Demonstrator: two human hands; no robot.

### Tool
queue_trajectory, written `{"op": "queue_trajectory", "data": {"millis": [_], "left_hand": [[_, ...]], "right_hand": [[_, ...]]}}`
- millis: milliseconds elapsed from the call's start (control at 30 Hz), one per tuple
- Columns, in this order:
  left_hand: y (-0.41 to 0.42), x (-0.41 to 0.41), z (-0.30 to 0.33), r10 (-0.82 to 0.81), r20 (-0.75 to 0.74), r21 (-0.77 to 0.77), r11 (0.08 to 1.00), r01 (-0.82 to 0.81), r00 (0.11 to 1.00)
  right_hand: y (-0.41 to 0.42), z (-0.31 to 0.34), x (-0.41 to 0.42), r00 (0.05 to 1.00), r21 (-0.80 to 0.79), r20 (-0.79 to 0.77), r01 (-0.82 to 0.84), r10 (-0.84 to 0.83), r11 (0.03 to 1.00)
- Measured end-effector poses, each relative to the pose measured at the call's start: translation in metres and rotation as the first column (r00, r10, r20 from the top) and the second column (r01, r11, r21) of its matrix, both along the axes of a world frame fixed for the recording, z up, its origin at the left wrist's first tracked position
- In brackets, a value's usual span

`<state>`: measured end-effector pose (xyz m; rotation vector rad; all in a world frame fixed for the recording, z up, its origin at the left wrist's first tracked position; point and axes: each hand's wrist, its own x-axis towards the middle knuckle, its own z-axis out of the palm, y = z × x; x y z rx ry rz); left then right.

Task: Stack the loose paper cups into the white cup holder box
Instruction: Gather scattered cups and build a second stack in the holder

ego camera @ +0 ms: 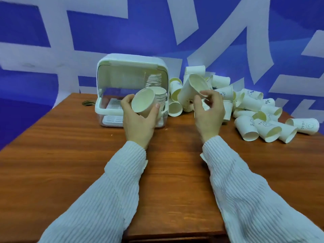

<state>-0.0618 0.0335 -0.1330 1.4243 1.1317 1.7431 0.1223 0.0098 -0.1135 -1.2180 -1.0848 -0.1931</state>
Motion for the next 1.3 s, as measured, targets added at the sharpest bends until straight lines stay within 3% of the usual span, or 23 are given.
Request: {"op": "queue_trajectory", "data": {"millis": [133,200,367,500,733,933,1067,1300], "left_hand": [[0.012,-0.01,0.001,0.049,0.017,0.005,0.999,-0.049,0.999],[0.016,-0.014,0.001,0.061,0.024,0.005,0.998,-0.061,0.998],[0.024,-0.017,0.0,0.086,0.032,0.029,0.996,-0.087,0.996],[0.026,-0.016,0.0,0.081,0.03,0.027,0.996,-0.082,0.996],[0.034,-0.014,0.011,0.082,0.073,0.047,0.995,-0.085,0.994],[0.067,0.003,0.055,0.028,0.009,0.152,0.988,-0.029,1.0],[0.089,0.026,0.063,0.05,-0.17,0.159,0.987,-0.022,0.984],[0.108,0.032,0.032,-0.037,-0.537,-0.07,0.998,-0.001,0.843]], "right_hand": [[0.042,0.029,-0.039,0.982,0.086,-0.133,-0.124,0.135,0.989],[0.058,0.035,-0.048,0.976,0.081,-0.126,-0.166,0.176,0.983],[0.083,0.019,-0.051,0.982,-0.132,0.134,-0.114,0.132,0.985],[0.091,0.013,-0.046,0.935,-0.333,0.297,-0.088,0.193,0.939],[0.096,-0.002,-0.036,0.783,-0.409,0.571,0.009,0.248,0.912],[0.096,0.005,-0.029,0.923,-0.353,0.265,-0.177,0.28,0.919],[0.093,0.008,-0.024,0.95,-0.302,0.181,-0.192,0.253,0.934],[0.09,0.009,-0.009,0.976,-0.291,0.068,-0.18,0.208,0.939]]}}
